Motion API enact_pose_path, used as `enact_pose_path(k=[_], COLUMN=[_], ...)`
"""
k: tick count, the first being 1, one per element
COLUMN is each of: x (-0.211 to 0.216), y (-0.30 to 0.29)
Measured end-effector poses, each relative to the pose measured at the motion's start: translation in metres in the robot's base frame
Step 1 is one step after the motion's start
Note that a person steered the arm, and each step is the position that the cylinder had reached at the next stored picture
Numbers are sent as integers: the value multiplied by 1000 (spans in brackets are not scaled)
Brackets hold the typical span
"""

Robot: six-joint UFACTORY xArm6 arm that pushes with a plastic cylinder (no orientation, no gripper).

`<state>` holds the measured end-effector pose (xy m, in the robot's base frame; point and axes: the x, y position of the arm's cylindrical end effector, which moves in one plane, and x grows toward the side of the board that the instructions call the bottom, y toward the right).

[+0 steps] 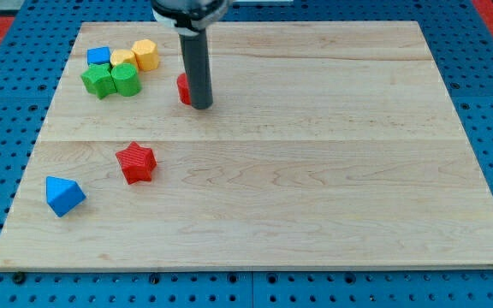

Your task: Slide the red circle to the top right of the green circle

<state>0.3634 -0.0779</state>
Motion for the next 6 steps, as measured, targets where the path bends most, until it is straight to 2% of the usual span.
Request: enact_pose_path(k=[1,3,4,6], x=[-29,-37,-58,-60], y=[-31,14,3,-23])
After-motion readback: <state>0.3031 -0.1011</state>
